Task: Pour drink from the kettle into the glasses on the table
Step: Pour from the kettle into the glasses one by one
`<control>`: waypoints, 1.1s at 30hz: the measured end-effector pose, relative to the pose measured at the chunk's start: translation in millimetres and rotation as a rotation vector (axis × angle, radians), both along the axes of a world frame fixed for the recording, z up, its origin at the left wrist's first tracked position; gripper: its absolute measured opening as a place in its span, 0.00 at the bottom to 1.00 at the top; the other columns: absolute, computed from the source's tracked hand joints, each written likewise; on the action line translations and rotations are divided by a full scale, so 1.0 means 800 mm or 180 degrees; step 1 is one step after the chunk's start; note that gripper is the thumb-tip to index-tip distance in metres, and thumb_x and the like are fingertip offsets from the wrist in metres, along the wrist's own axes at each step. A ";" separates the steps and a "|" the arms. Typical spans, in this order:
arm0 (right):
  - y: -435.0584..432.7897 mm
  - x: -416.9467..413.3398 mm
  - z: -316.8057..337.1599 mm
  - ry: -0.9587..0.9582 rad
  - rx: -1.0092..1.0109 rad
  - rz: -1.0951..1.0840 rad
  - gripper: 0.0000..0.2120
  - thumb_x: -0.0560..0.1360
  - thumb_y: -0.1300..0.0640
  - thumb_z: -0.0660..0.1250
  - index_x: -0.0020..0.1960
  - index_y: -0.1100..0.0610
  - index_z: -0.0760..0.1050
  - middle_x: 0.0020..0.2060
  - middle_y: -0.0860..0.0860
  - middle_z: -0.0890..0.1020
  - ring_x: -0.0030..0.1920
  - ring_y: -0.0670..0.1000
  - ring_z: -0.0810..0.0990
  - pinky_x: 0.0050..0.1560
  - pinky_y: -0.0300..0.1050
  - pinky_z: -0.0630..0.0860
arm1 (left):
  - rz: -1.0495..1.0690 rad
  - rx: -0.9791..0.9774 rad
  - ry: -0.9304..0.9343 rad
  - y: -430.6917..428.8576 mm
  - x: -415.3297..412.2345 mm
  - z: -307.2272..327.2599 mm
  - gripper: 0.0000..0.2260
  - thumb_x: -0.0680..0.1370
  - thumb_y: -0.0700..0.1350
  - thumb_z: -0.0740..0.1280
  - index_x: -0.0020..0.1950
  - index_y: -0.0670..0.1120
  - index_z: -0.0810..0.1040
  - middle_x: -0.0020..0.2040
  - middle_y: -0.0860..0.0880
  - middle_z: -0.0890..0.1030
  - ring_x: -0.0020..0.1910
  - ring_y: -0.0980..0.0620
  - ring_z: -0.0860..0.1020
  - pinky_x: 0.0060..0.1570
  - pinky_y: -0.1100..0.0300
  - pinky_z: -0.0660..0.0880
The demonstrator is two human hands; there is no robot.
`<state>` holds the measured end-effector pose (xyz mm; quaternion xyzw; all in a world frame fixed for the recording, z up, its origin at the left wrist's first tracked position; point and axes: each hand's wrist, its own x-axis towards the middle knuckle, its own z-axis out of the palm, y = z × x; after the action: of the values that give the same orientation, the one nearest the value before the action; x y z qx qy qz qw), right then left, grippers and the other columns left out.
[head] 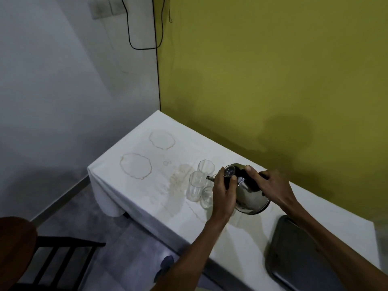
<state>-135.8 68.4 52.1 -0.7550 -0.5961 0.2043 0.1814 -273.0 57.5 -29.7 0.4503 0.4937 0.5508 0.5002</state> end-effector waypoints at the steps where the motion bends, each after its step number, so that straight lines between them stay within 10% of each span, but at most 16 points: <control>1: 0.000 0.000 0.001 -0.0004 -0.0001 -0.0003 0.57 0.57 0.10 0.51 0.31 0.68 0.74 0.27 0.66 0.78 0.34 0.66 0.83 0.40 0.59 0.79 | 0.0008 0.0014 -0.0006 0.000 0.000 0.001 0.13 0.83 0.48 0.61 0.65 0.46 0.77 0.60 0.50 0.82 0.61 0.56 0.79 0.61 0.63 0.74; 16: 0.000 -0.003 0.002 -0.0018 -0.0033 0.0012 0.57 0.59 0.10 0.51 0.33 0.69 0.75 0.29 0.67 0.79 0.36 0.67 0.83 0.37 0.54 0.76 | -0.0006 -0.0148 -0.0018 -0.001 -0.002 0.002 0.11 0.84 0.43 0.62 0.65 0.48 0.76 0.60 0.54 0.81 0.58 0.69 0.76 0.58 0.72 0.71; 33: 0.004 -0.007 0.008 -0.0092 0.0096 0.0085 0.56 0.58 0.10 0.49 0.29 0.65 0.79 0.25 0.61 0.82 0.31 0.60 0.84 0.42 0.60 0.82 | 0.0004 -0.0221 -0.0102 0.004 -0.003 0.001 0.14 0.84 0.47 0.62 0.70 0.47 0.75 0.65 0.50 0.80 0.65 0.56 0.77 0.65 0.59 0.74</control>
<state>-141.6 71.6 58.8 -0.7471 -0.6116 0.1869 0.1813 -275.4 60.3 -29.1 0.4234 0.5047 0.5408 0.5230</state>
